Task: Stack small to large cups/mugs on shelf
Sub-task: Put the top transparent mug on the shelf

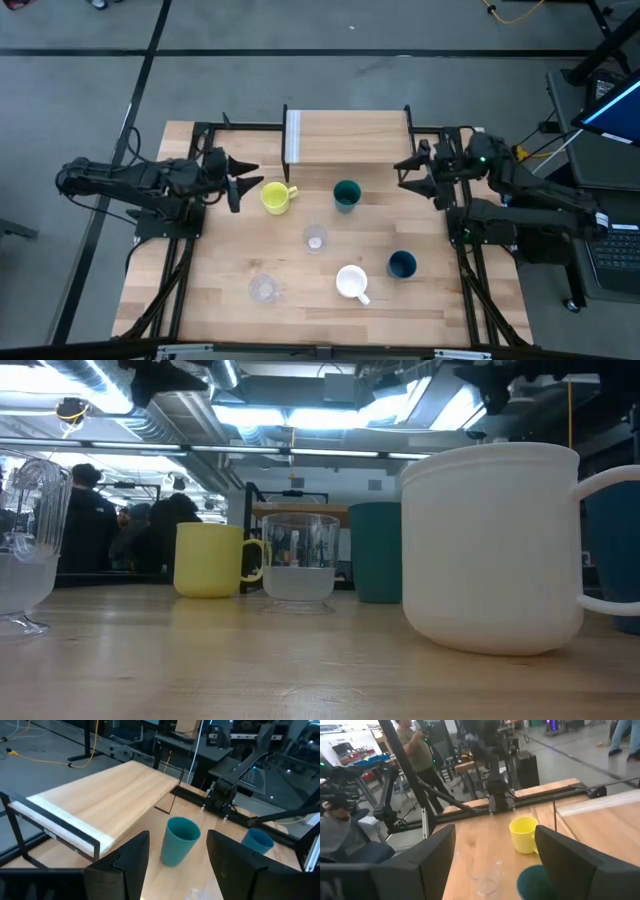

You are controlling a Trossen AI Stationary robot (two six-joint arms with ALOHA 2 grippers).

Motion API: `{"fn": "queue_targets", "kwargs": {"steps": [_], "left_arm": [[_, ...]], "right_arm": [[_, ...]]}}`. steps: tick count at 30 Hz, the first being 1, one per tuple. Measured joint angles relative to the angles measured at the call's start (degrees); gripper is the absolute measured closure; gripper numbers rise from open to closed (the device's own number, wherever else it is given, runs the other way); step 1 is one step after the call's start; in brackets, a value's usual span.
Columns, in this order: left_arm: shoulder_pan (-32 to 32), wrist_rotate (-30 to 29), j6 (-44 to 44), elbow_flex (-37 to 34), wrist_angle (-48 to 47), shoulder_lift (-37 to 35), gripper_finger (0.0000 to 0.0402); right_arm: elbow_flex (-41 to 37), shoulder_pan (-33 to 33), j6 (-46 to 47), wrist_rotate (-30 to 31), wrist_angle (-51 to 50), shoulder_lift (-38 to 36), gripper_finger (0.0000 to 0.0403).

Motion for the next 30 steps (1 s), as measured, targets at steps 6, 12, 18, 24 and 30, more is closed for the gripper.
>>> {"fn": "queue_targets", "kwargs": {"steps": [6,12,18,24,30], "left_arm": [[-0.89,0.99,2.13,3.94,-0.22,3.23,0.021],[-2.41,5.82,3.34,7.71,-8.04,7.23,0.021],[-4.79,6.75,-1.4,9.63,-21.07,10.26,0.021],[-7.91,5.99,-7.53,9.65,-25.96,11.09,0.021],[-10.15,3.9,-10.52,9.67,-26.89,12.69,0.021]], "right_arm": [[5.21,1.46,-4.3,0.43,-4.92,8.07,0.0128],[10.88,6.25,-4.39,6.57,-4.98,17.66,0.0128],[17.34,9.66,-4.82,6.75,-5.54,25.98,0.0128],[24.16,12.14,-4.99,6.94,-6.33,32.5,0.0128],[31.33,15.24,-8.78,12.7,-15.28,39.07,0.0128]]}}
